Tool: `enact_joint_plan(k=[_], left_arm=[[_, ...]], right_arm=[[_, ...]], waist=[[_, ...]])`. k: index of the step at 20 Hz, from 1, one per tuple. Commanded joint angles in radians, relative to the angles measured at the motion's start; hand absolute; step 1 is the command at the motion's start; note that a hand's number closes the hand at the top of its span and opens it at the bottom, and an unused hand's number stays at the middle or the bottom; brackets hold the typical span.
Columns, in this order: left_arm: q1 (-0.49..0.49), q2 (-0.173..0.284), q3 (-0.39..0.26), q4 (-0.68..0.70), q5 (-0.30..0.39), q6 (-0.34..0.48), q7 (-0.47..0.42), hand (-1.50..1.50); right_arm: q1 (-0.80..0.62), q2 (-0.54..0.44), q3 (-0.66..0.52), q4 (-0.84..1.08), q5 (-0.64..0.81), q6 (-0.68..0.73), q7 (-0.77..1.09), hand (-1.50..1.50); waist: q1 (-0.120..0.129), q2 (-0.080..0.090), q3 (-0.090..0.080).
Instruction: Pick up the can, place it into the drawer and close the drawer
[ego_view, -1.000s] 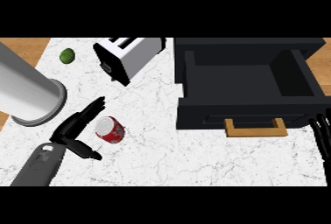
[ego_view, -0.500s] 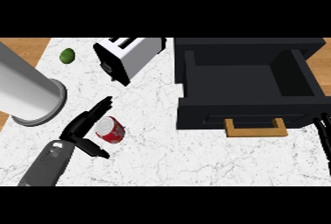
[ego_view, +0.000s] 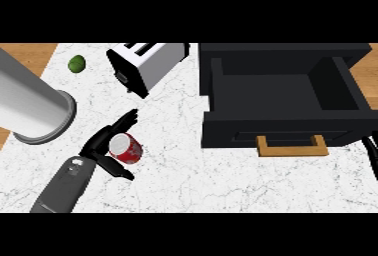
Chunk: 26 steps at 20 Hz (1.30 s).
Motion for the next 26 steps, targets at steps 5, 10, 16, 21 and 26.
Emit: enact_joint_plan(k=[5, 10, 16, 21, 26], left_arm=[[0.029, -0.068, -0.025, -0.048, 0.001, -0.03, -0.025, -1.5], [-0.002, -0.067, -0.027, -0.068, 0.015, -0.082, -0.008, 1.5], [0.02, -0.115, -0.03, -0.115, 0.059, -0.131, 0.061, 1.5], [0.066, -0.053, 0.183, -0.127, 0.203, 0.145, 0.127, 1.5], [0.069, -0.089, 0.293, -0.208, 0.295, 0.345, 0.172, 1.5]], right_arm=[[-0.009, -0.011, -0.031, 0.034, -0.021, 0.018, -0.016, -1.5], [-0.02, -0.011, -0.025, -0.036, -0.031, -0.007, 0.064, -1.5], [-0.025, 0.01, -0.023, -0.01, -0.003, -0.017, 0.026, -1.5], [0.033, 0.011, -0.032, -0.052, -0.024, 0.004, 0.026, -1.5], [-0.014, 0.016, -0.036, -0.014, -0.021, -0.012, 0.017, -1.5]], waist=[[0.006, -0.002, 0.001], [0.005, -0.002, 0.001], [0.01, -0.002, 0.001], [0.029, -0.008, 0.002], [0.027, -0.007, 0.002]])
